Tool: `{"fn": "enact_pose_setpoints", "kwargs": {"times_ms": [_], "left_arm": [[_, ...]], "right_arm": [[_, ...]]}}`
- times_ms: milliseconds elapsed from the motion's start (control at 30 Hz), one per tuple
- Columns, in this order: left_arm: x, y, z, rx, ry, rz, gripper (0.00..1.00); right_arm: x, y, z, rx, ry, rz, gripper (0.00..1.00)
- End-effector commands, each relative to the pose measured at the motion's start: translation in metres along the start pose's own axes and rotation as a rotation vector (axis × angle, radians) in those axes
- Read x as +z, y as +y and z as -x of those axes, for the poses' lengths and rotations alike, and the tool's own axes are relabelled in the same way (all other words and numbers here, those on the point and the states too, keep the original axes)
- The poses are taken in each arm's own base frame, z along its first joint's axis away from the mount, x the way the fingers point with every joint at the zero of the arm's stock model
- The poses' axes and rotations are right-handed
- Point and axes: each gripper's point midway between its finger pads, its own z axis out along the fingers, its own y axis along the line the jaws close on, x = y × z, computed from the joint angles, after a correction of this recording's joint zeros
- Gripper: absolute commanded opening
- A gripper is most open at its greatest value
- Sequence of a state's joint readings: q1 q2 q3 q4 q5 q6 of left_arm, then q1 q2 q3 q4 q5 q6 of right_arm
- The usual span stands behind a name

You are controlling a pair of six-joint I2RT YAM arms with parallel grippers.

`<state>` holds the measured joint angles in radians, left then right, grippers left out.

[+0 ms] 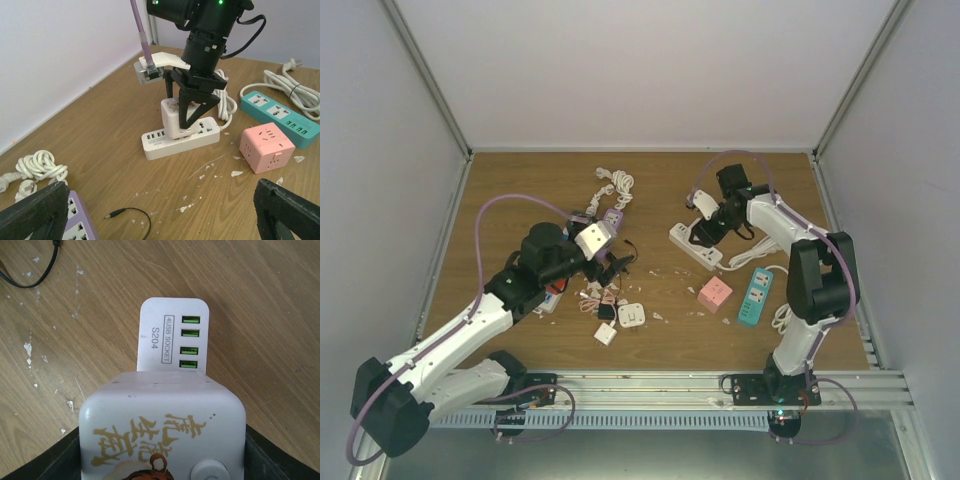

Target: Insert the plug

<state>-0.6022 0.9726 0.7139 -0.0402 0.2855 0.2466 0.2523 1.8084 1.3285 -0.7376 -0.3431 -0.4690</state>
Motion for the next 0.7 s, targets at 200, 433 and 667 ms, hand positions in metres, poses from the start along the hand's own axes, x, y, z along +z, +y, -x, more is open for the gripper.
{"fn": "enact_pose_setpoints", "kwargs": {"times_ms": [200,433,667], "left_arm": [[0.003,0.009,0.004,0.006,0.004,0.040,0.99],[0.004,0.012,0.002,0.002,0.017,0.052,0.99],[0.004,0.014,0.001,-0.001,0.022,0.064,0.99]], "right_arm": [[0.032,-0.006,-0.021,0.002,0.127,-0.083,0.39],[0.040,-0.006,-0.030,0.002,0.160,-0.116,0.40],[0.044,-0.011,-0.028,0.026,0.155,-0.152,0.41]]}}
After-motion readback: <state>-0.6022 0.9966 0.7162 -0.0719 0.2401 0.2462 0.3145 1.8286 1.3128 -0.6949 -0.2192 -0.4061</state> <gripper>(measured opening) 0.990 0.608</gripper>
